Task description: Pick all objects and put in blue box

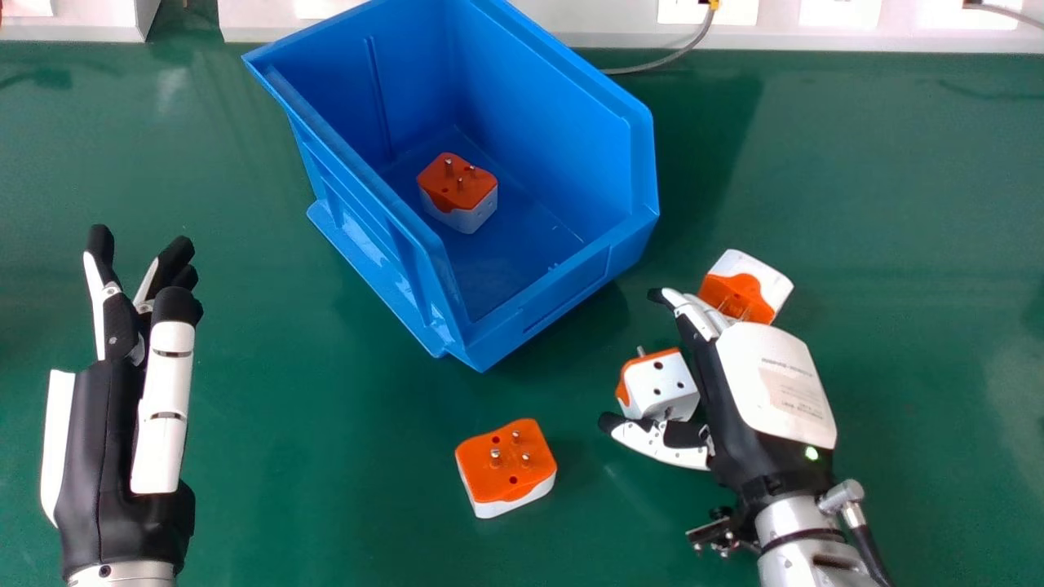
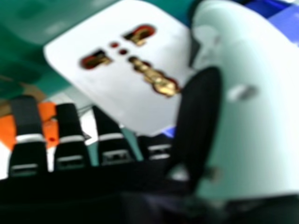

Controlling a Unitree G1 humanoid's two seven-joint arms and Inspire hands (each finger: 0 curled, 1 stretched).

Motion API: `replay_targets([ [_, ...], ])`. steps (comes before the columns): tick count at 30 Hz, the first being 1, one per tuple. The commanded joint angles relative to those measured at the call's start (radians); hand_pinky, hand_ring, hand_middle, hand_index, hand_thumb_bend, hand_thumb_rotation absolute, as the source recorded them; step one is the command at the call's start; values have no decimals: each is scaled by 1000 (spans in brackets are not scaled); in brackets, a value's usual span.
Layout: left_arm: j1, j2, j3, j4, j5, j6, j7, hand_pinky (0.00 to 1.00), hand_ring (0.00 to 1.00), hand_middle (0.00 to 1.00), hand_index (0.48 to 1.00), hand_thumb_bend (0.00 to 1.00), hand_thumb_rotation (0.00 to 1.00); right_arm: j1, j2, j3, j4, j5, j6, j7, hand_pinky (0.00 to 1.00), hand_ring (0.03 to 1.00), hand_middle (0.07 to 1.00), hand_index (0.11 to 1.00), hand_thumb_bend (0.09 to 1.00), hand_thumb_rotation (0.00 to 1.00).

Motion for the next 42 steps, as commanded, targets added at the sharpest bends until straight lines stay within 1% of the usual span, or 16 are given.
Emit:
replay_targets([
  [1,-1,8,7,-9,-5,-26,-7,943,942,931,937,478,873,-5,1,-5,50,27,8,12,678,783,819,799,428,208],
  [5,-1,9,12,-13,-10,-20,-13,948,941,931,936,448,887,-21,11,-15,84,68,-7,14,529,621,713,713,450,28],
  [7,-1,9,14,-15,-10,-18,-14,952,942,932,937,439,895,-31,15,-17,102,74,-3,5,444,493,548,603,489,9],
  [8,-2,9,15,-16,-11,-17,-14,951,942,933,938,435,897,-35,16,-16,109,78,-3,4,411,443,514,575,497,4],
  [11,-4,9,16,-12,-20,-16,-21,944,943,935,938,429,880,-44,7,-13,125,87,-19,16,341,405,509,522,507,0],
  [13,-4,8,16,-13,-18,-15,-21,938,942,935,939,431,874,-49,-3,-5,135,80,-34,14,283,397,496,520,508,0],
  [15,-4,7,16,-17,-11,-15,-19,939,943,936,940,439,874,-51,-5,-1,137,79,-32,19,203,281,455,509,513,0],
  [17,-4,7,15,-18,-10,-14,-20,942,945,937,941,445,879,-48,1,-5,130,91,-21,31,168,228,433,508,513,2],
  [22,-10,8,16,-14,-4,-20,-20,939,944,934,940,467,877,-40,9,-6,97,119,1,54,147,203,414,509,511,2],
  [26,-14,5,13,-23,-12,0,-18,944,947,935,940,467,867,-41,12,-5,89,125,-1,58,154,215,409,515,509,2],
  [30,-18,5,11,-23,-11,2,-19,954,953,939,945,474,855,-35,17,-7,65,132,11,73,156,217,402,520,506,1],
  [35,-20,1,7,-28,-9,10,-14,953,950,937,940,478,851,0,21,-6,-31,136,30,96,175,243,412,526,506,1],
  [37,-23,-2,5,-29,-3,11,-8,954,950,937,939,473,852,19,23,-10,-69,143,26,102,179,252,414,527,505,2],
  [39,-25,-4,3,-29,2,11,-3,942,943,933,938,489,845,44,24,-12,-117,141,22,101,154,215,406,519,505,1],
  [41,-26,-5,0,-30,-4,13,-5,946,946,934,941,510,836,79,21,-12,-189,136,24,112,146,205,405,516,505,0],
  [42,-26,-6,-2,-33,0,15,-2,948,948,936,942,512,836,98,20,-13,-229,136,29,123,143,198,406,514,506,0],
])
